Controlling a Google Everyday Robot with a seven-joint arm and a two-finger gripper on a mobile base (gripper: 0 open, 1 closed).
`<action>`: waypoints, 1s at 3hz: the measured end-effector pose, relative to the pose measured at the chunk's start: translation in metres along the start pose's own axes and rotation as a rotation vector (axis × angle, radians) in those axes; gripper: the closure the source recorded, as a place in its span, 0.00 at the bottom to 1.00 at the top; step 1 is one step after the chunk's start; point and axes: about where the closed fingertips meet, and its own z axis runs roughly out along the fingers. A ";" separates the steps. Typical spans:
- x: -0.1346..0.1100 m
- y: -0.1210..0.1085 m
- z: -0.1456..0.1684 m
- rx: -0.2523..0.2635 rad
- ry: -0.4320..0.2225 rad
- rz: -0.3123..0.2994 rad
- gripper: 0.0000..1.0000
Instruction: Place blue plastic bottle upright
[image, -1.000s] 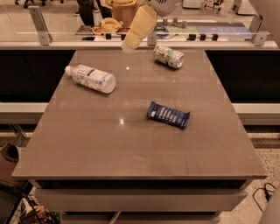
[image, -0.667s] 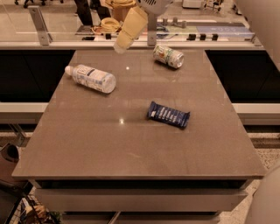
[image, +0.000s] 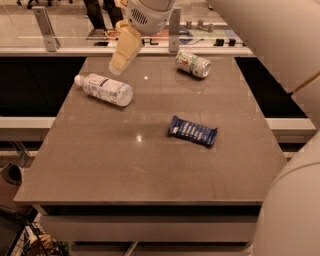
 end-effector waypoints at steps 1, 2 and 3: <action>-0.007 0.009 0.025 0.022 0.075 -0.008 0.00; -0.019 0.016 0.049 0.036 0.159 -0.040 0.00; -0.032 0.028 0.074 0.015 0.217 -0.082 0.00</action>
Offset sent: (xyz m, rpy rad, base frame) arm 0.0187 0.0625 -0.0489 -0.2737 0.0725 0.0006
